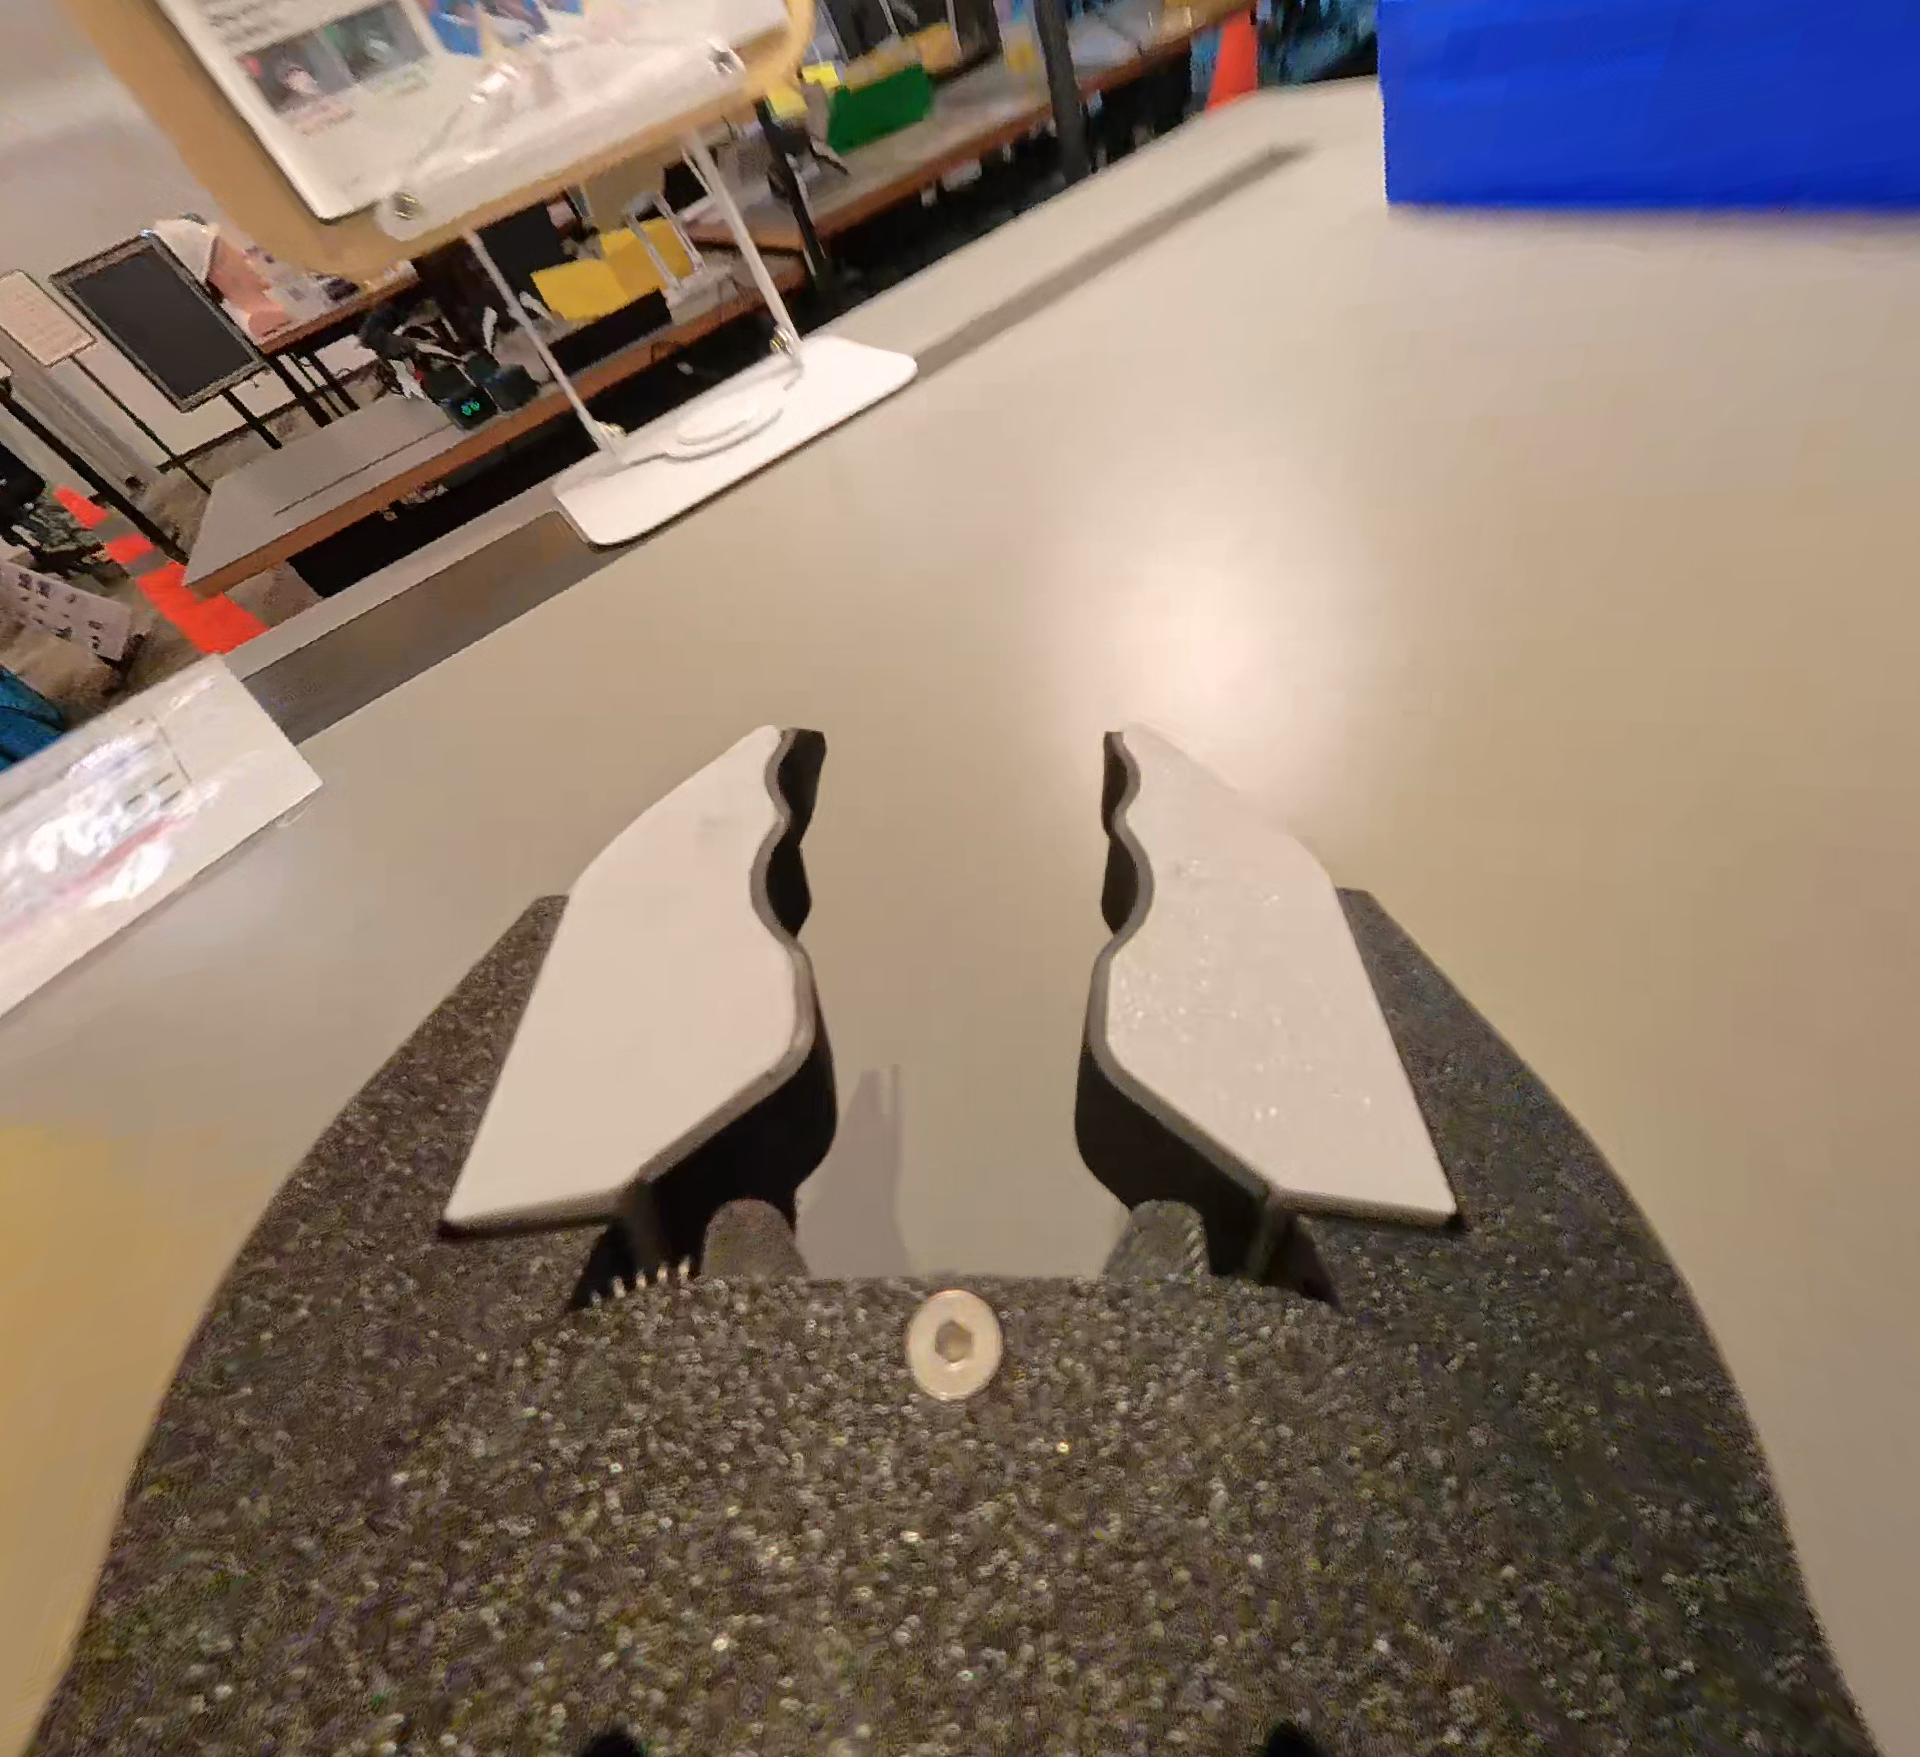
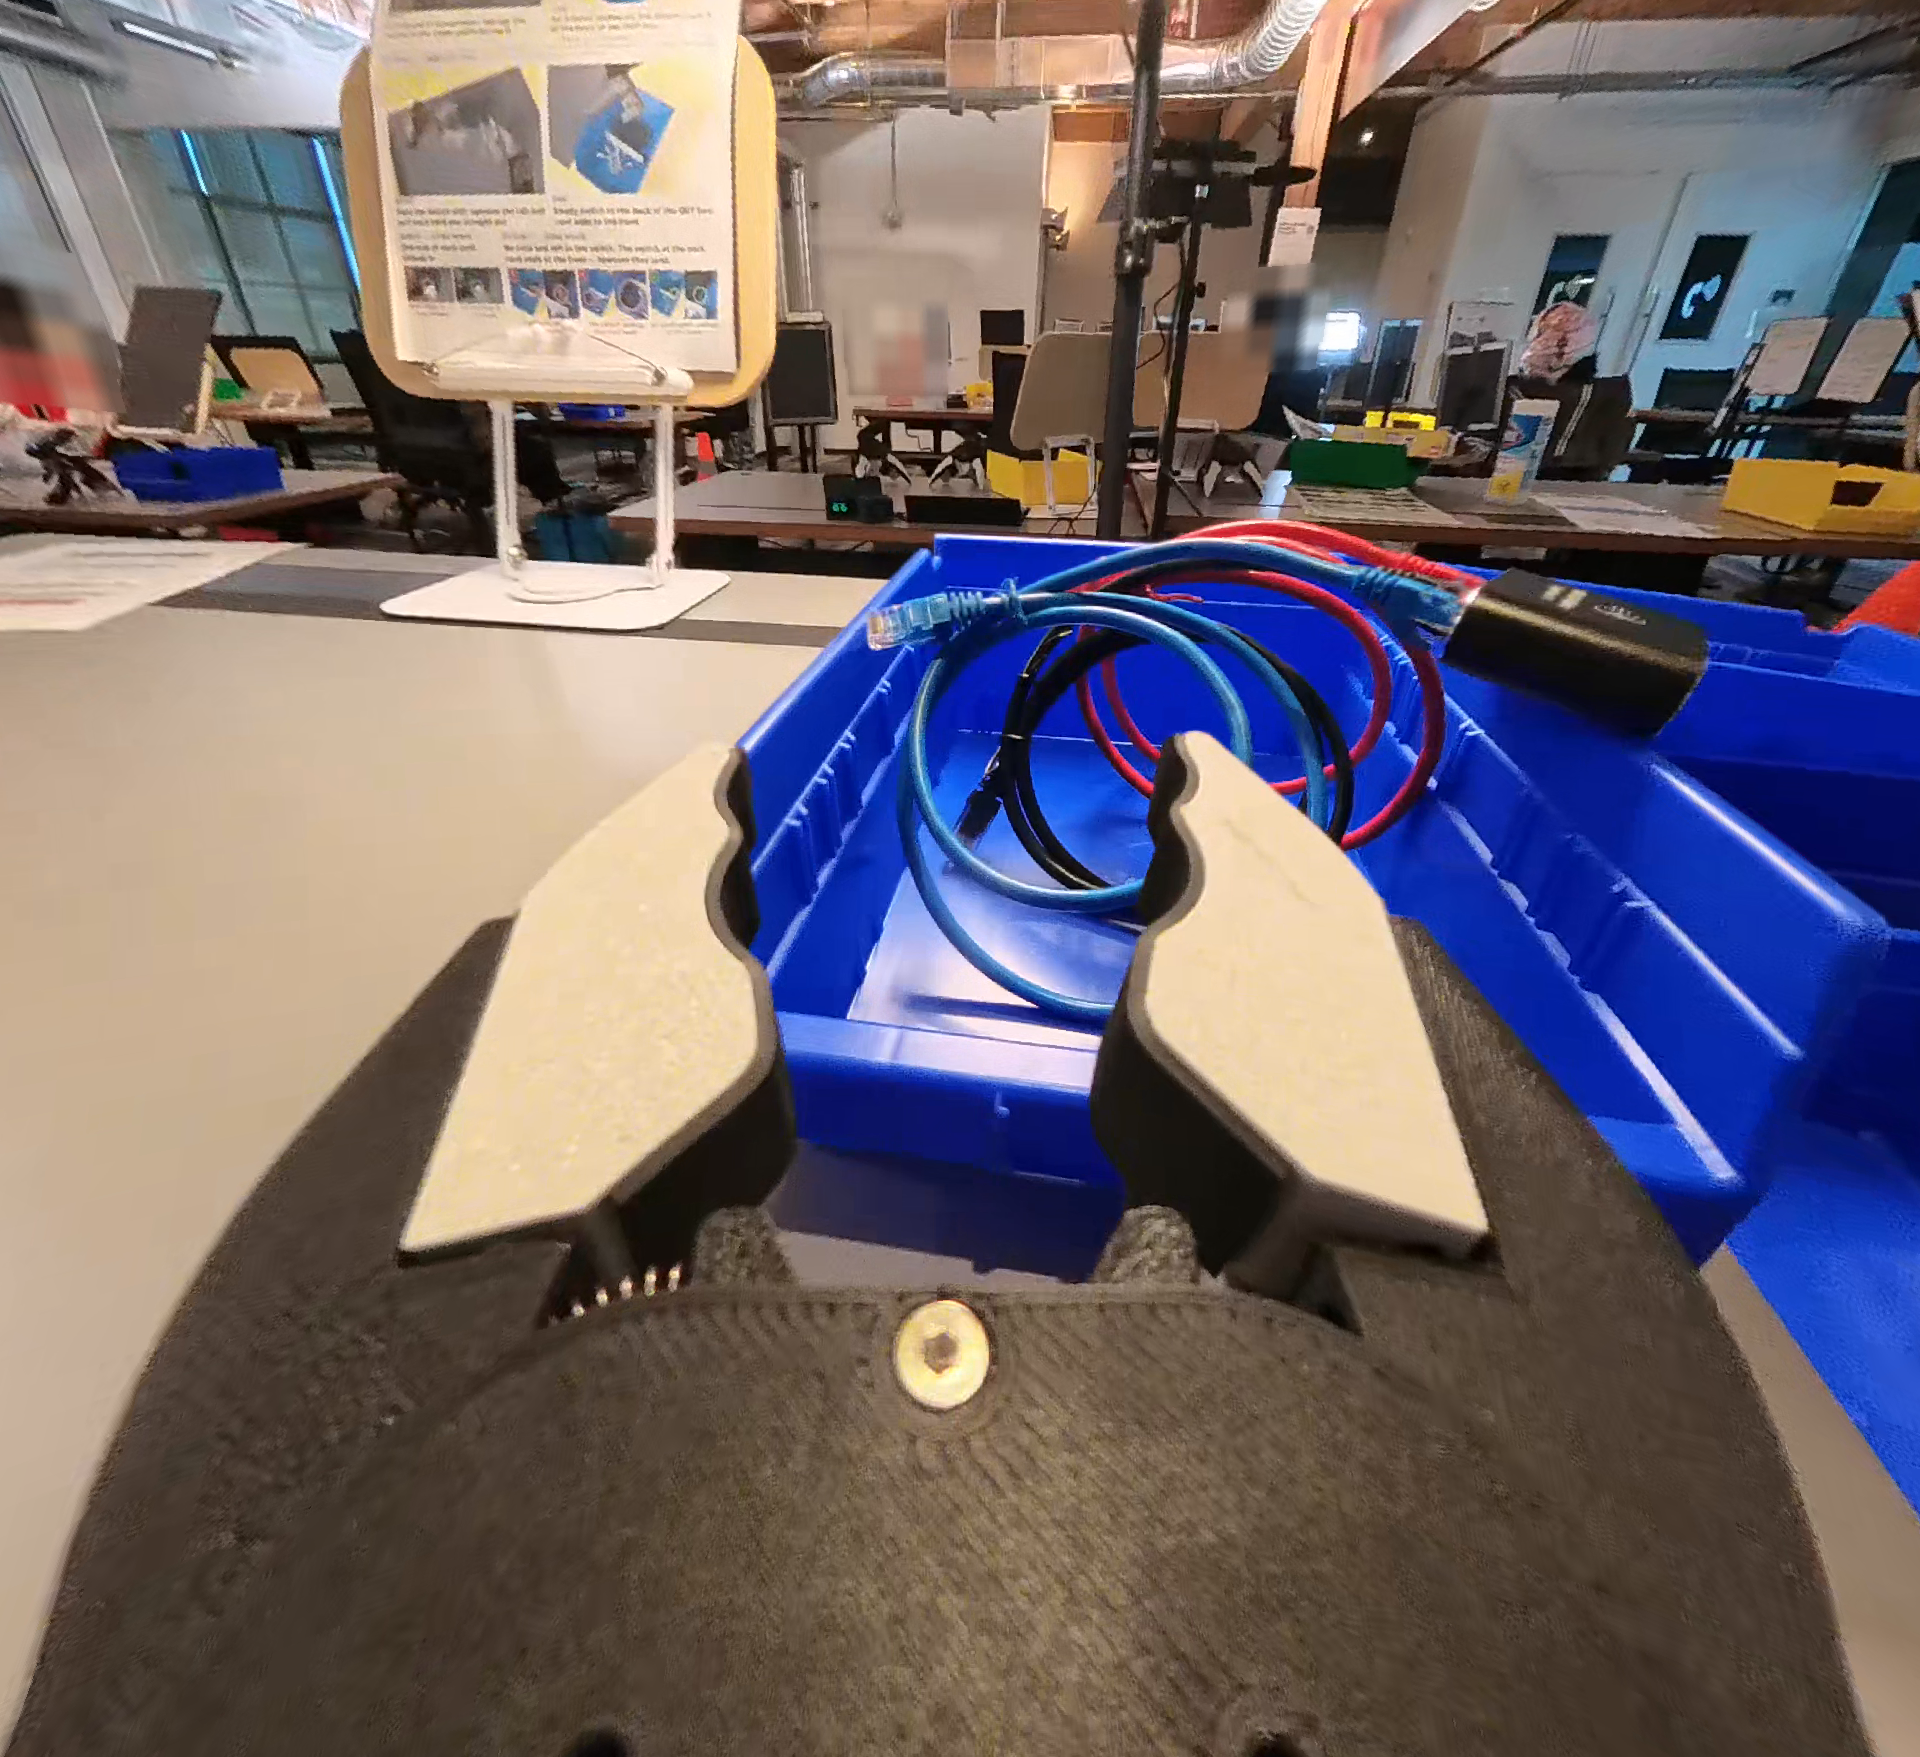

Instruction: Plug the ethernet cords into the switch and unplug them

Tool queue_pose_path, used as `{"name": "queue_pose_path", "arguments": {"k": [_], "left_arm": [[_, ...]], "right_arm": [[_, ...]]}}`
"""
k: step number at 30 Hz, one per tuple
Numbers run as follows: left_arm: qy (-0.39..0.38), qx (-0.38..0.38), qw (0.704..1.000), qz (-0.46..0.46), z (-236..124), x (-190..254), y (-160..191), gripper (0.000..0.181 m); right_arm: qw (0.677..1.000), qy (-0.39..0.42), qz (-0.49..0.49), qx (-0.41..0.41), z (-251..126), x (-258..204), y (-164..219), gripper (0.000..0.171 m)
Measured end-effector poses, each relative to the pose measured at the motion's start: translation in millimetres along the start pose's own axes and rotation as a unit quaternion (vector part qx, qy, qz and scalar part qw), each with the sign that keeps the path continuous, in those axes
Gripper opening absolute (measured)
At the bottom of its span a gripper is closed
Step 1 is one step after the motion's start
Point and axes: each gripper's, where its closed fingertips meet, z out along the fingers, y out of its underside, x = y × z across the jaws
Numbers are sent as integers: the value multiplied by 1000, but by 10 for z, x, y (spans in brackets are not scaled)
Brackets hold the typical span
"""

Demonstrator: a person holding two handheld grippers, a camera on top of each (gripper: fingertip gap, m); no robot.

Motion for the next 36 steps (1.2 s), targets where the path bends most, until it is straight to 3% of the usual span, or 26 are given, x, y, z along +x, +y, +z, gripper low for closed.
{"name": "queue_pose_path", "arguments": {"k": [5, 7, 11, 13, 15, 17, 21, 25, 30, 36], "left_arm": [[-20, 109, 990, -84, -419, -329, -157, 47], [-49, 94, 990, -97, -540, -553, -60, 48], [-151, 71, 981, -94, -1038, -1183, -29, 58], [-239, 67, 962, -111, -1428, -1622, 37, 58], [-327, 48, 934, -139, -1808, -2039, 272, 61], [-368, 26, 915, -164, -2015, -2289, 570, 64], [-360, -24, 913, -193, -1940, -2436, 995, 67], [-346, -38, 922, -170, -1783, -2459, 991, 68], [-310, -113, 932, -153, -1631, -2326, 1123, 71], [-290, -104, 941, -138, -1458, -2230, 1023, 70]], "right_arm": [[998, 20, -54, -9, 21, -69, 26, 72], [996, 28, -80, -20, 48, -103, 58, 73], [996, 36, -78, -26, 119, -200, 74, 76], [998, 42, -50, -25, 171, -229, 69, 82], [997, 55, -39, -30, 221, -238, 81, 88], [995, 69, -61, -49, 264, -250, 130, 92], [985, 97, -115, -83, 280, -239, 219, 89], [968, 129, -169, -137, 283, -171, 362, 83], [959, 138, -186, -164, 318, -157, 438, 82], [952, 141, -202, -180, 340, -166, 483, 77]]}}
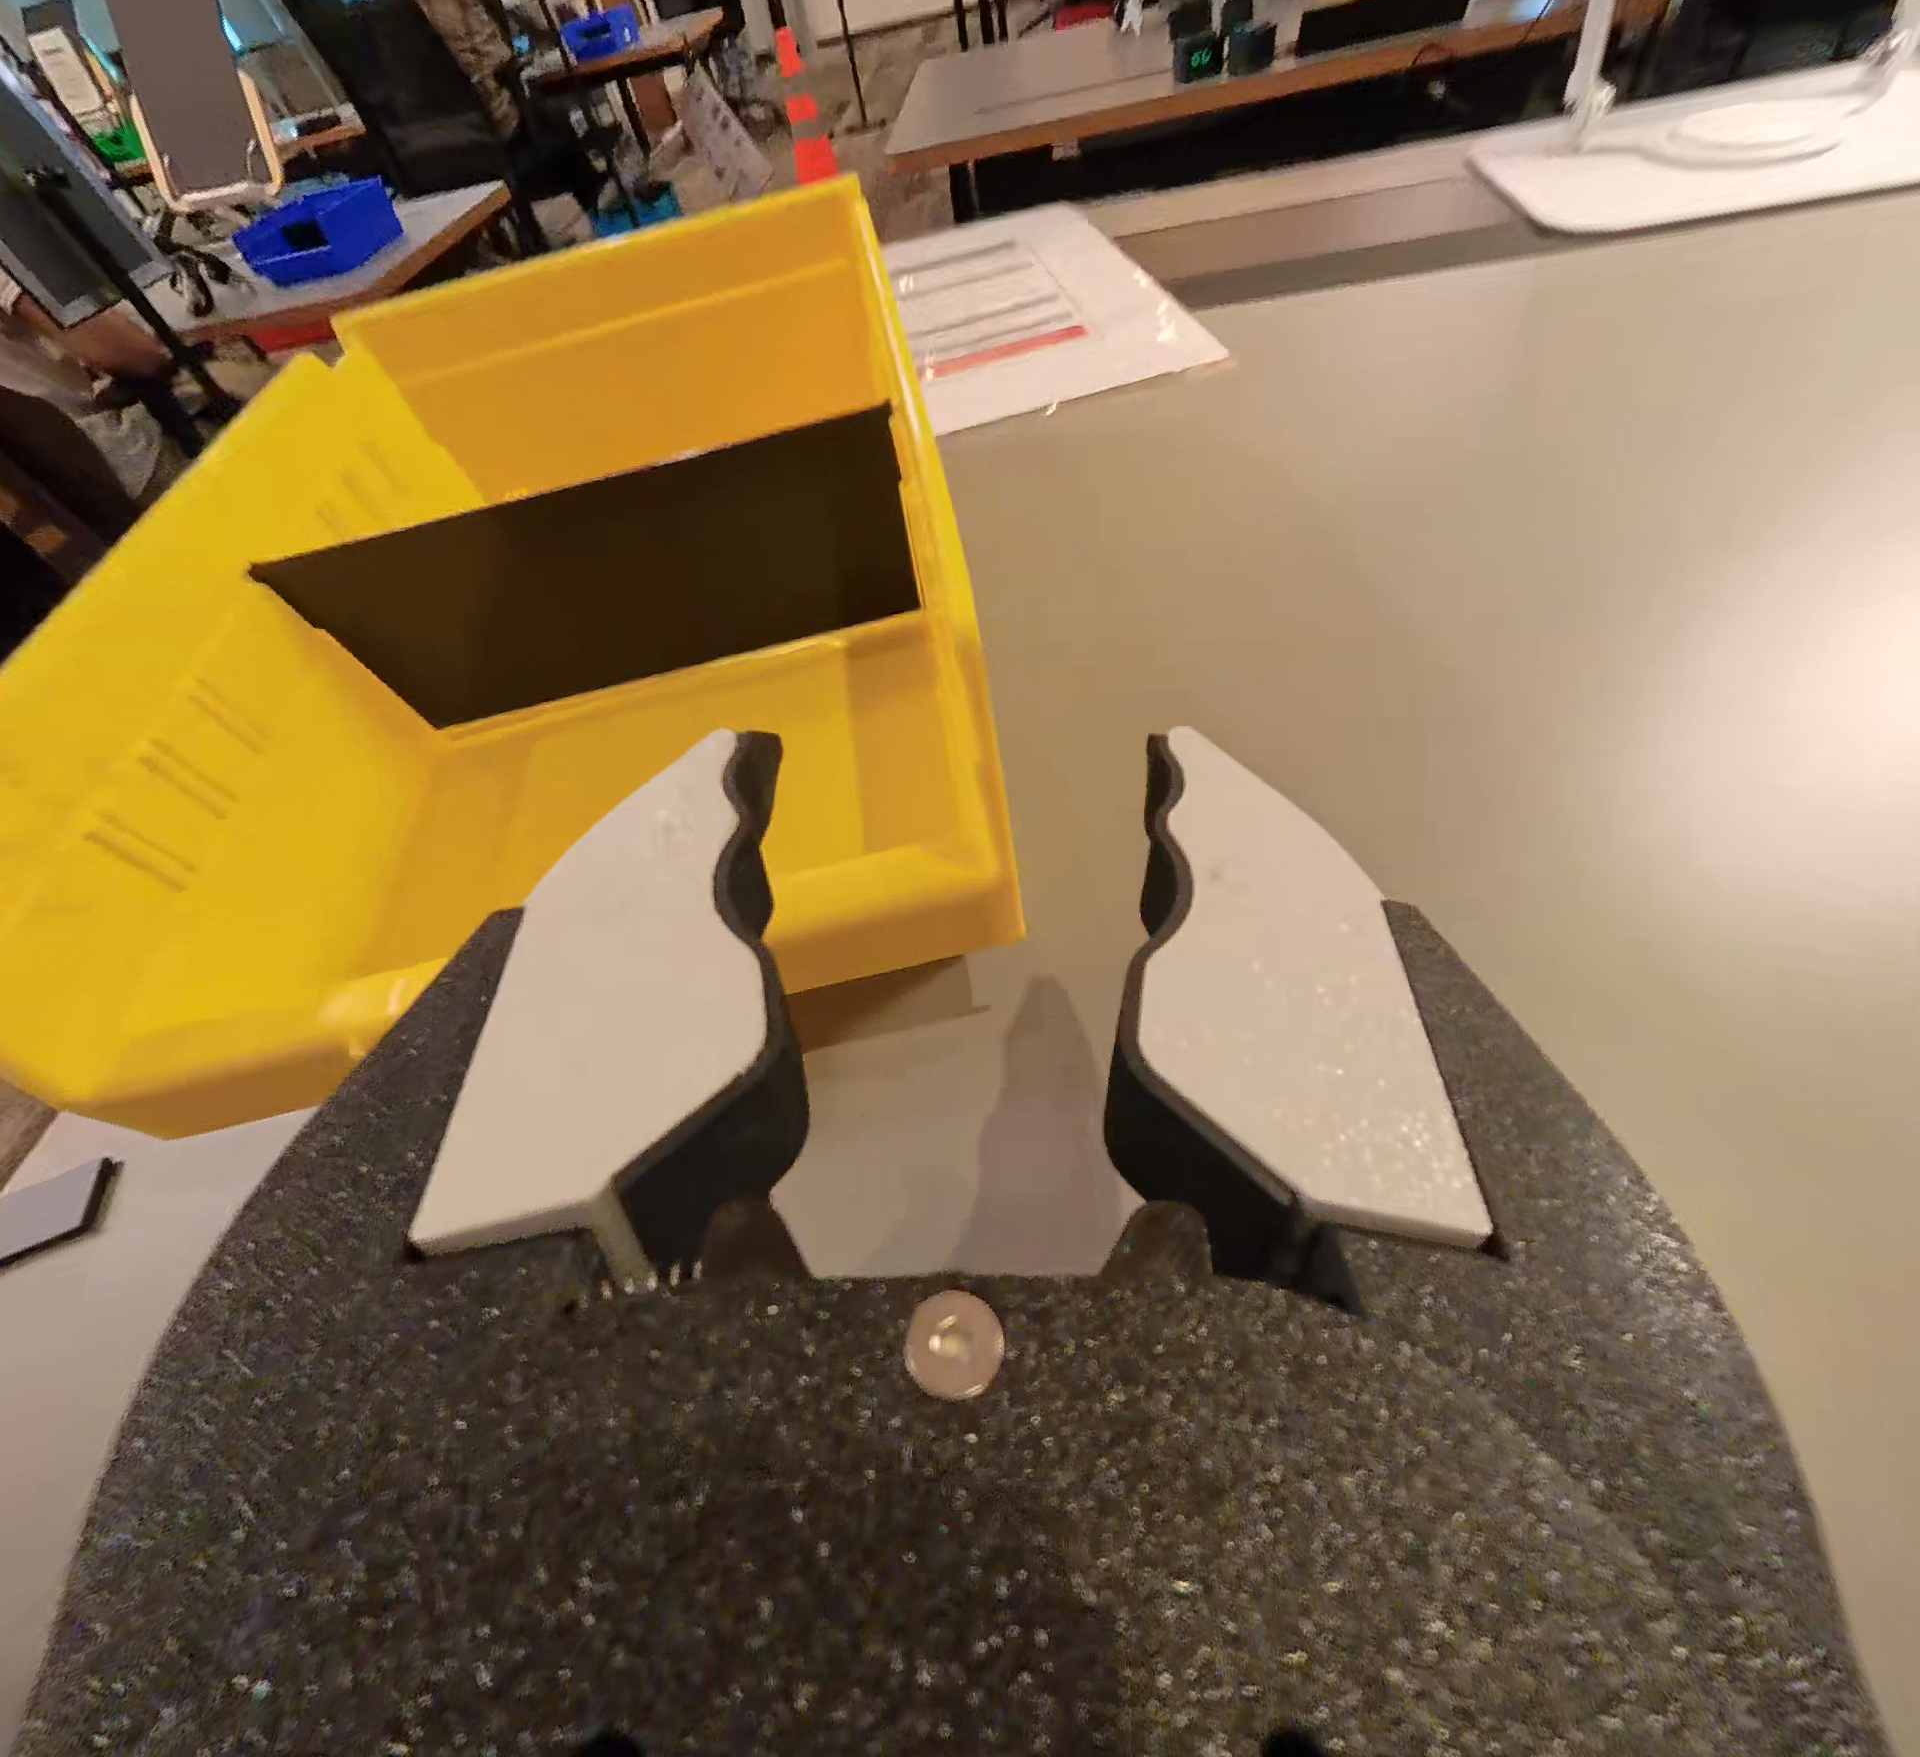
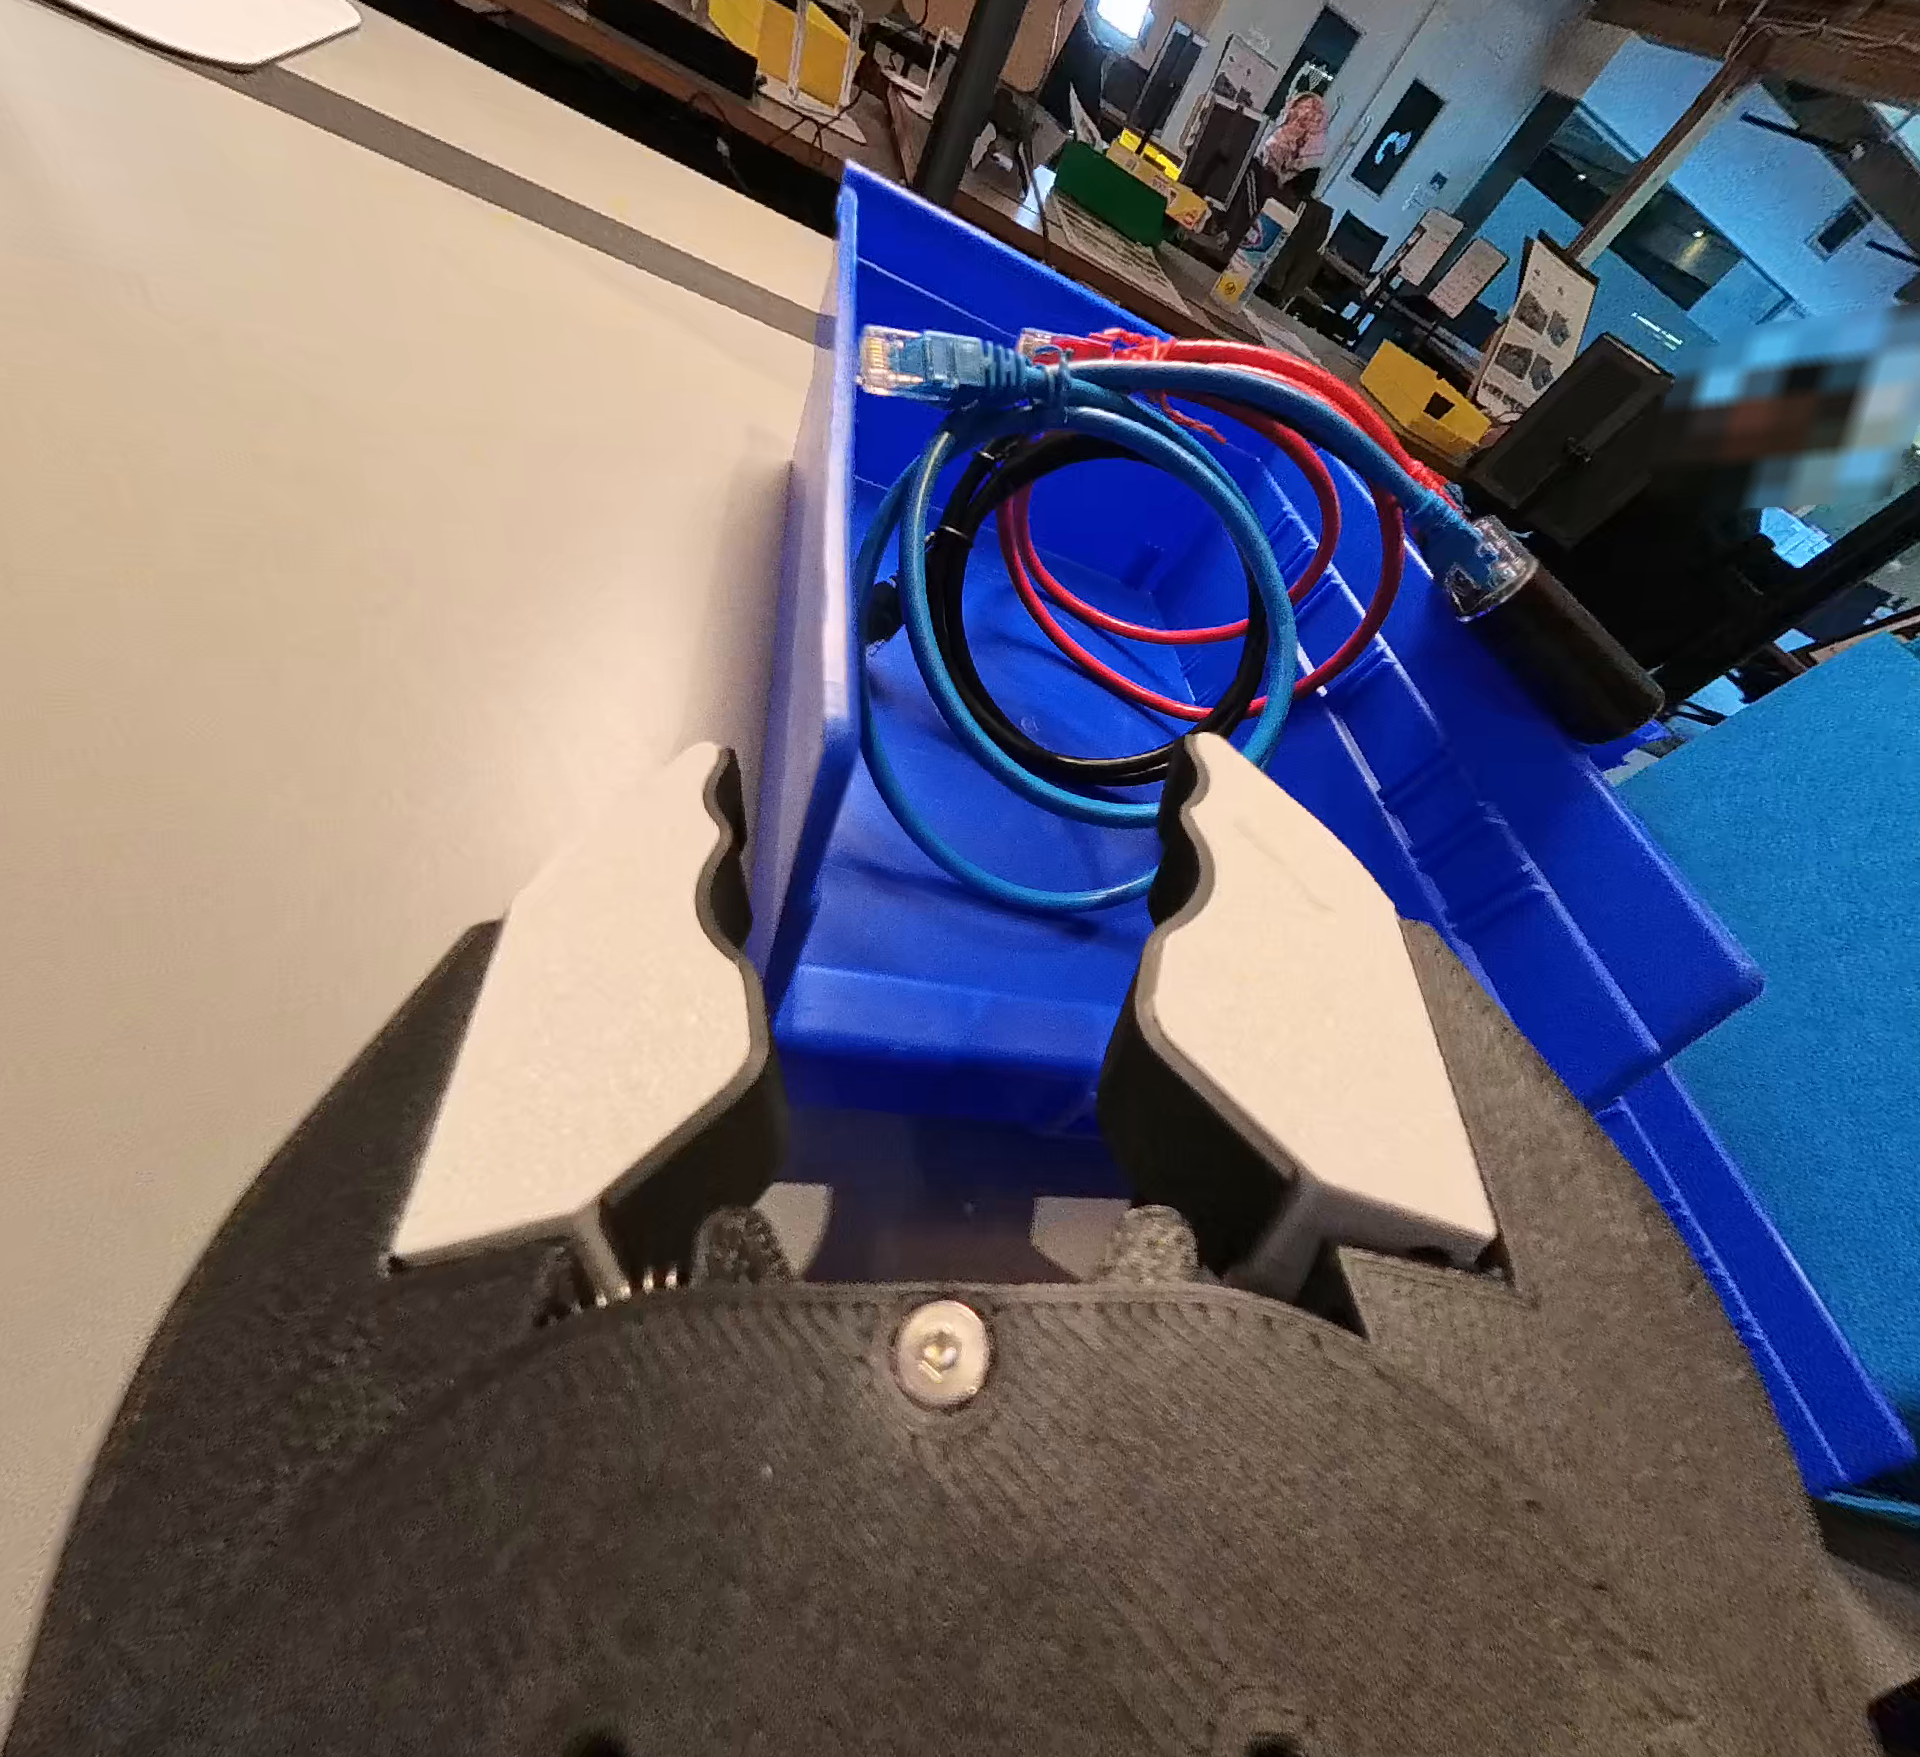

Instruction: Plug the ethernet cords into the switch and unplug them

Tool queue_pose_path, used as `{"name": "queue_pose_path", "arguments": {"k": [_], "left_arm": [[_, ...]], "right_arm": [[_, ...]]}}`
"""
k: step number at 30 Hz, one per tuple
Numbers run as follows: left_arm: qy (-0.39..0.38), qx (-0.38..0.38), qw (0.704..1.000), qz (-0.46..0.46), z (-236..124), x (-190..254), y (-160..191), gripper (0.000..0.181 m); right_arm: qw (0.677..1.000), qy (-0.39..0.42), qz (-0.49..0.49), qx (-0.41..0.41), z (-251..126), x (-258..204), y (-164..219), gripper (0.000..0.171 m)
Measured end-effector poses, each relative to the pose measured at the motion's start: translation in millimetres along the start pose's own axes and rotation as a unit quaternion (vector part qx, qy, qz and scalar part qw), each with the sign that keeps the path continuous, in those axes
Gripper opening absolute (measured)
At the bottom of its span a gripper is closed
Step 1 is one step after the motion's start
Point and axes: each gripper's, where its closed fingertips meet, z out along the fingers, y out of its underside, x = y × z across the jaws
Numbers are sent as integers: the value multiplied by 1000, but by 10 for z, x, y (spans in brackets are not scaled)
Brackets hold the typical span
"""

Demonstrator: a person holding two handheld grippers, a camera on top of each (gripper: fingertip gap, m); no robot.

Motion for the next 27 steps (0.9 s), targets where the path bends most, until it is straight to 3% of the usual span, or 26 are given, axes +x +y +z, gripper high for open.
{"name": "queue_pose_path", "arguments": {"k": [8, 14, 15, 23, 27], "left_arm": [[-90, -68, 991, 65, 182, -121, 185, 52], [-93, -89, 984, 122, 227, -55, 253, 9], [-91, -88, 984, 123, 222, -49, 254, 8], [-39, -74, 988, 131, 164, 81, 249, 8], [-33, -77, 987, 139, 155, 104, 263, 8]], "right_arm": [[999, 7, -43, -17, 26, -70, 37, 54], [995, 8, -96, -40, 44, -147, 111, 24], [994, 7, -100, -40, 41, -153, 114, 22], [996, 3, -91, -17, -11, -129, 71, 28], [995, -26, -100, -8, 1, -216, 50, 41]]}}
